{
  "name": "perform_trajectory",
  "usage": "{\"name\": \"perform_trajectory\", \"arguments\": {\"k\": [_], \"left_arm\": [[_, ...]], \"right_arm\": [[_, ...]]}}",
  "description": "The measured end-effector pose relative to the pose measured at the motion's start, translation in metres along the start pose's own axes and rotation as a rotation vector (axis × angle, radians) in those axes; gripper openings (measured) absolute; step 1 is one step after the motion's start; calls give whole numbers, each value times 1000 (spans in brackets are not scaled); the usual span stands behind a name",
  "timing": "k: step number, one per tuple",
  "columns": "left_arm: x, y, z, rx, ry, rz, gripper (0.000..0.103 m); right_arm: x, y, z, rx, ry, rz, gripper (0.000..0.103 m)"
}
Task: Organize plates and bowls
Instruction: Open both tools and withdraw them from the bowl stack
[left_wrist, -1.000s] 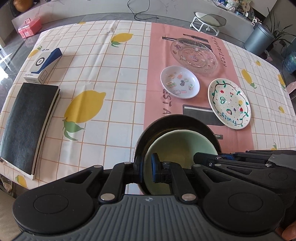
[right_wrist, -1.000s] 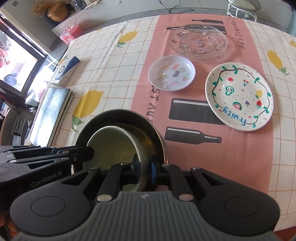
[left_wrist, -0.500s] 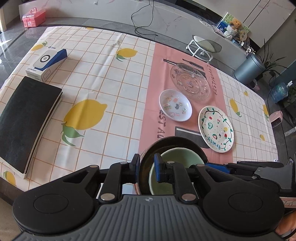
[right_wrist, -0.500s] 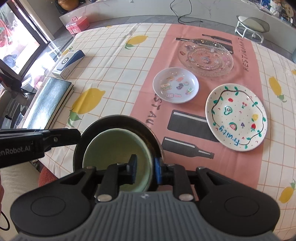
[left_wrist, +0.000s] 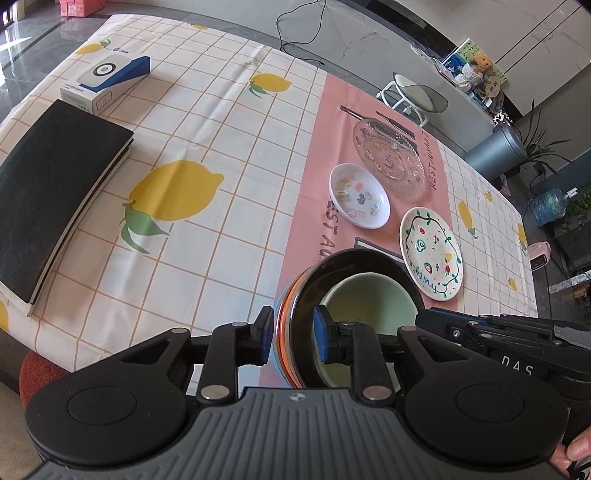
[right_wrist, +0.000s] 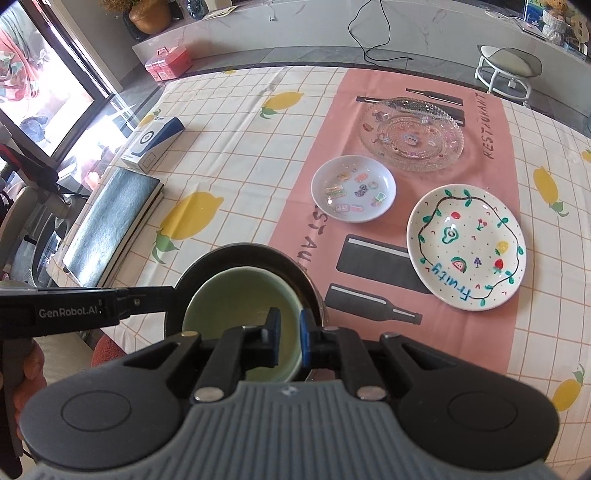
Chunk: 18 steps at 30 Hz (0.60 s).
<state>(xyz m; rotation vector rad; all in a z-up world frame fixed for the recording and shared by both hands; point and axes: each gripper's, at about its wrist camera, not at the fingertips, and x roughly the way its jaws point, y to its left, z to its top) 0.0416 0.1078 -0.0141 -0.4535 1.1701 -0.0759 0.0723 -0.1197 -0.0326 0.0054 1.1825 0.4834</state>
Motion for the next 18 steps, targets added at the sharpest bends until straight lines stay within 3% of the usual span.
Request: {"name": "perform_trajectory", "arguments": {"k": [1,9,11,15,18], "left_arm": [[1,1,-2,-5,4,-5,26],[1,6,-9,-36,4,-34,26],[-2,8,-10,-52,-14,-42,30],[-14,7,-14,-65,-100,-61,43],[-20,3,-19,-79,-152,-86,45]], "right_arm": [[0,0,-1,-5,-4,3,0],[17,-3,-12,20,23,25,0],[15,-2,-15,10,4,30,0],[-9,-2,-20,1,-102,66,7],[-27,-6,-26,16,-195,75,27]]}}
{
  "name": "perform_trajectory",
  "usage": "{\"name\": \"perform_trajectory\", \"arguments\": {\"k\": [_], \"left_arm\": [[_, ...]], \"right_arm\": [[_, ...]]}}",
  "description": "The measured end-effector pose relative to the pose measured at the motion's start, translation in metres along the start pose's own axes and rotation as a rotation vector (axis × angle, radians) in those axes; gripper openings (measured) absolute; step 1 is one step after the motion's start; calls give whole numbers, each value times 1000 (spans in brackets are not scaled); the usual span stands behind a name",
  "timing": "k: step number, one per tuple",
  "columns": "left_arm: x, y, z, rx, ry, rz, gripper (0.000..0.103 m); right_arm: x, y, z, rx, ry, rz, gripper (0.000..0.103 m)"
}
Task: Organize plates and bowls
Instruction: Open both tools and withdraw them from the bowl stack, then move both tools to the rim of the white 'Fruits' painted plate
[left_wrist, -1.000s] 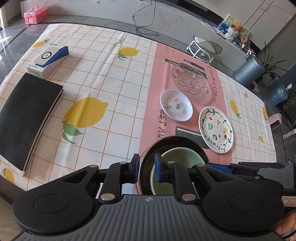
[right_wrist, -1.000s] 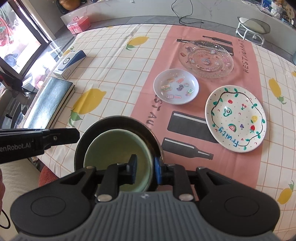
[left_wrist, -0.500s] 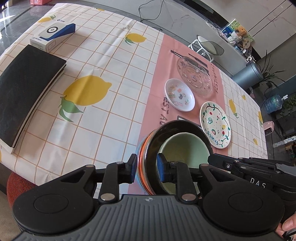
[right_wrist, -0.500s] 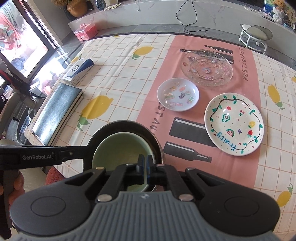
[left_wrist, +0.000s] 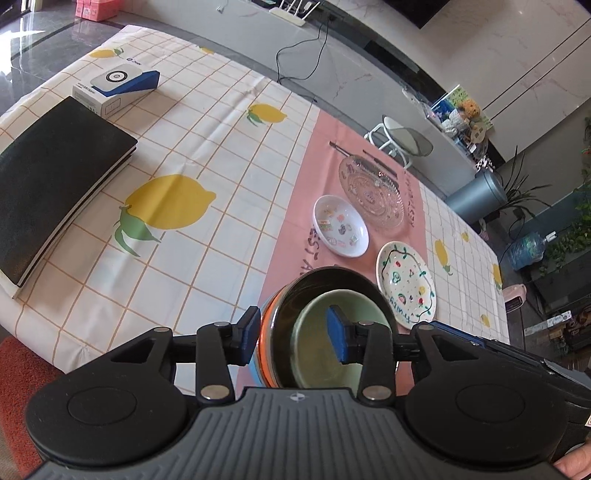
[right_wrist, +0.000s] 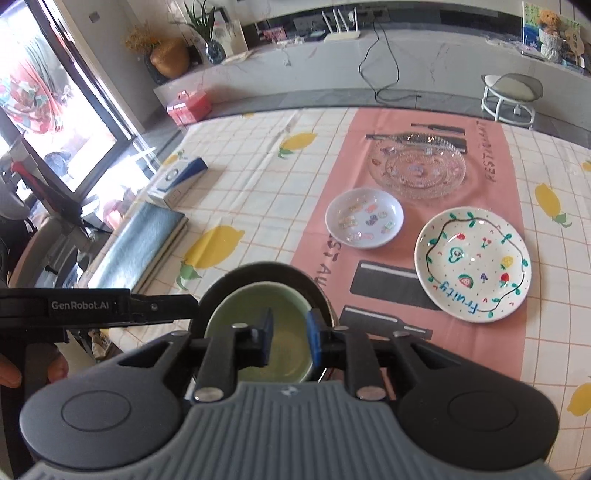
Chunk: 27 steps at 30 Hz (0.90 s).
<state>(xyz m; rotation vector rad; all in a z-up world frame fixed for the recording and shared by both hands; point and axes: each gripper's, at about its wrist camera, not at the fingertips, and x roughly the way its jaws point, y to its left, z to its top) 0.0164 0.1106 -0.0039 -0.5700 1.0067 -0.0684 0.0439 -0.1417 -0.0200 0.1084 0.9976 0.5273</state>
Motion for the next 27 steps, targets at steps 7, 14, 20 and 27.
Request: {"name": "perform_trajectory", "arguments": {"k": [7,14,20,27], "left_arm": [[-20,-31,-21,58,-155,-85,51],[-13,-69,-43,99,-202,-178,56],[17,-95,-48,89,-153,-221,58],[57,-142,-54,128,-132,-249,58]], "right_arm": [[-36,-26,-15,83,-161,-51,36],[-60,-69,-36,251,-260,-64,38],[-63,-115,-56,417,-296,-99,39],[-57,-152,-76,510,-329,-136,39]]}}
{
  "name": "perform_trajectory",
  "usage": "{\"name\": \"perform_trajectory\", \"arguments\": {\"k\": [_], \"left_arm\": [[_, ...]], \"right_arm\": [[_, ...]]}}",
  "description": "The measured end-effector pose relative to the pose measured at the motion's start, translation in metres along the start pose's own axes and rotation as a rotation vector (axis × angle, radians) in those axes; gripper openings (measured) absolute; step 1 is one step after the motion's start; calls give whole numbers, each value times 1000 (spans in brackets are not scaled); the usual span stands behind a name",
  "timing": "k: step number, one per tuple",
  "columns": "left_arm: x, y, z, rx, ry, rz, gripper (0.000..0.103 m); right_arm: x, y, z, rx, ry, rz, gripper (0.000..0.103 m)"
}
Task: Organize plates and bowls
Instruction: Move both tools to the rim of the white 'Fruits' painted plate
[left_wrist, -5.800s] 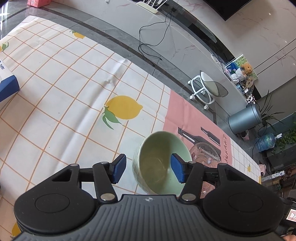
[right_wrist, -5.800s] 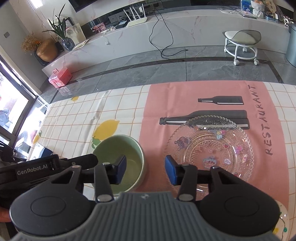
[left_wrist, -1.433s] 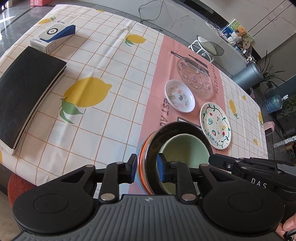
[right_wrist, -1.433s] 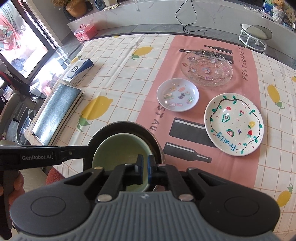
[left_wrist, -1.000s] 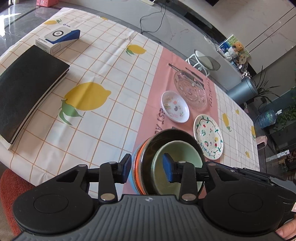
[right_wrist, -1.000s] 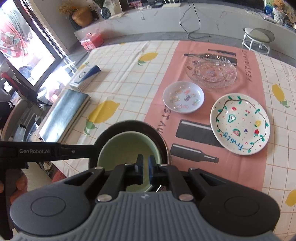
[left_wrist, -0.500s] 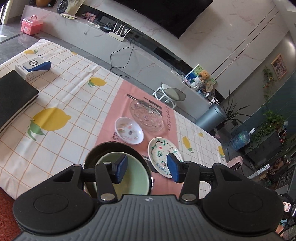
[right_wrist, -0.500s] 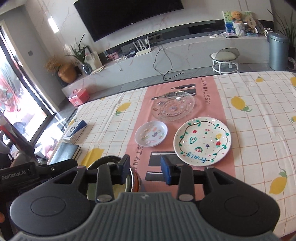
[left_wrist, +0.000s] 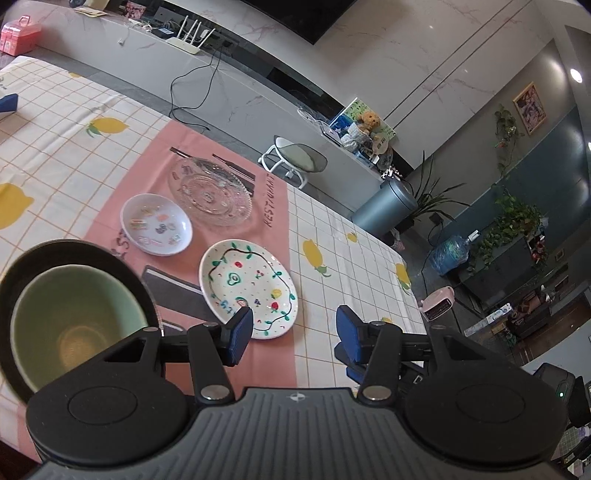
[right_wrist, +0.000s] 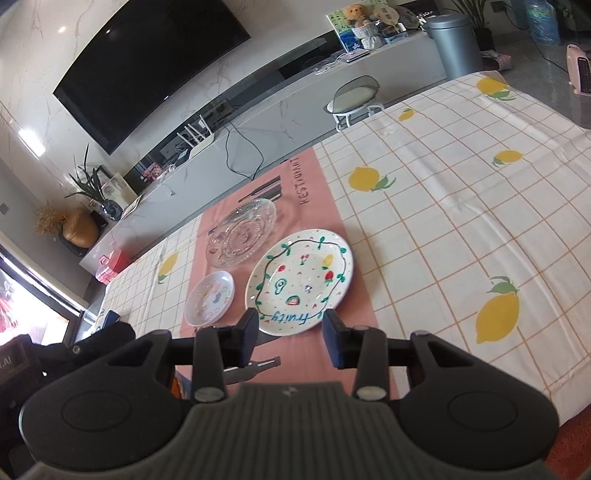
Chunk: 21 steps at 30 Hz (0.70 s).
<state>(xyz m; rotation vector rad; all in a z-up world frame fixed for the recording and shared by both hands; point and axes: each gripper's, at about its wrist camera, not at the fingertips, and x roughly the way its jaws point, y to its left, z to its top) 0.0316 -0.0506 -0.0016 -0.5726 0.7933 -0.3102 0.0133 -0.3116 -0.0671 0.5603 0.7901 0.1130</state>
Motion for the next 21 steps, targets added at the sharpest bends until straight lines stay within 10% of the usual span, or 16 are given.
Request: {"name": "perform_trajectory", "arguments": {"k": [21], "left_arm": [[113,0,14,32,121,292,57]], "right_arm": [[71,-80,28,88,52,70,47]]}}
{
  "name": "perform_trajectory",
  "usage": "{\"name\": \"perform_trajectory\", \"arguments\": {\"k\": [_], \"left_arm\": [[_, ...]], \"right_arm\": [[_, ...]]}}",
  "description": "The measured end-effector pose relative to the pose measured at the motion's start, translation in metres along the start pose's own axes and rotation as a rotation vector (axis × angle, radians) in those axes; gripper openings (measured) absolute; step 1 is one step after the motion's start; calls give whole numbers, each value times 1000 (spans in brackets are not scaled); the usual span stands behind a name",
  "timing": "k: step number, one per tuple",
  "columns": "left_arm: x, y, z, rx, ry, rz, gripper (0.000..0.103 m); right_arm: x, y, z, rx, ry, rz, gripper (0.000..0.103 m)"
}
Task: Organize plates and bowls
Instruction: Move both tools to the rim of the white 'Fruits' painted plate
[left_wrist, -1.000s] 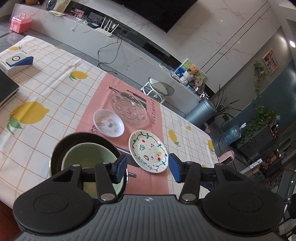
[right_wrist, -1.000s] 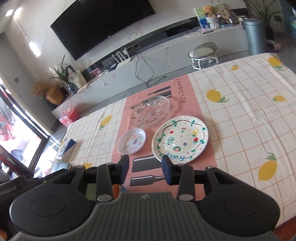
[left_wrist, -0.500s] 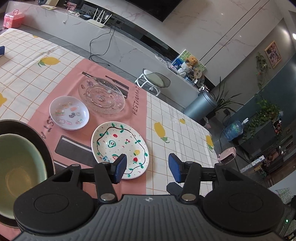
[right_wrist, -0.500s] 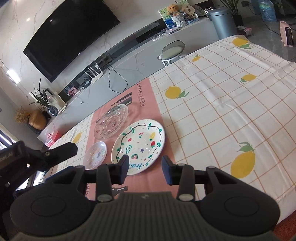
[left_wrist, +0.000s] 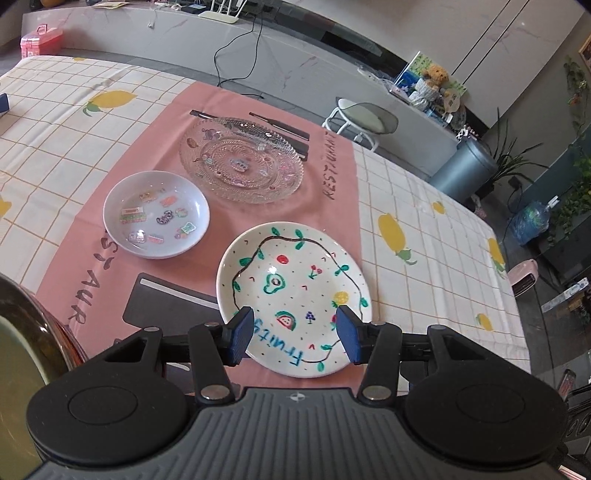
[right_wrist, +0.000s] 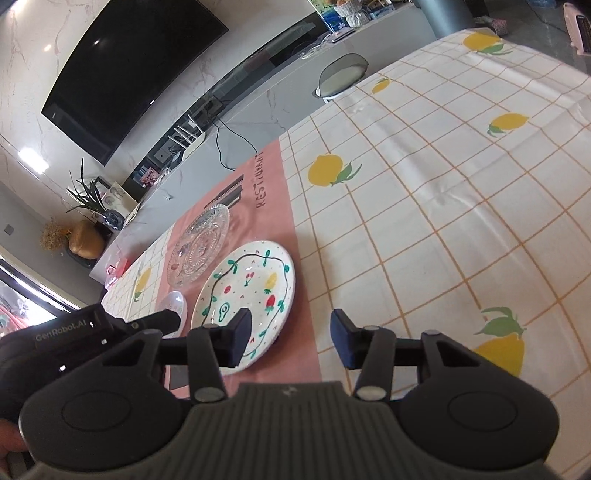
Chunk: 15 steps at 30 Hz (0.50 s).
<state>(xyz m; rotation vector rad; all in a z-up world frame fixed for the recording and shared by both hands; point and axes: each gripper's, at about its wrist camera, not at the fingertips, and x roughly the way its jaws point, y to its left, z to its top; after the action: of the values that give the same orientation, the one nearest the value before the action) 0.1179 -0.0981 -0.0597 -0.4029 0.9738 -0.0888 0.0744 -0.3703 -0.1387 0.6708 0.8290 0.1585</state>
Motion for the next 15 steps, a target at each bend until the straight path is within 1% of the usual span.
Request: {"name": "perform_trajectory", "arguments": {"k": [4,6,8,11,12,15], "left_arm": [[13,3,11,-8,38,77,52],[18,7,15,-34,39,98,52],[24,9,17,-56,45,111,52],[30,10,18,-82,26,167,52],[32,9,18,-78,20,185,52],[38,7,16,-66,21,211,52]], "right_arm": [[21,2,8,9,35,-1,44],[31,2,11,15,47,-2,41],[39,1,15,24,51,-7,41],[50,-4,19,45,63,-27,41],[52,-6,20,53,59,-21,38],[54,-7,25,66,57,-19,38]]}}
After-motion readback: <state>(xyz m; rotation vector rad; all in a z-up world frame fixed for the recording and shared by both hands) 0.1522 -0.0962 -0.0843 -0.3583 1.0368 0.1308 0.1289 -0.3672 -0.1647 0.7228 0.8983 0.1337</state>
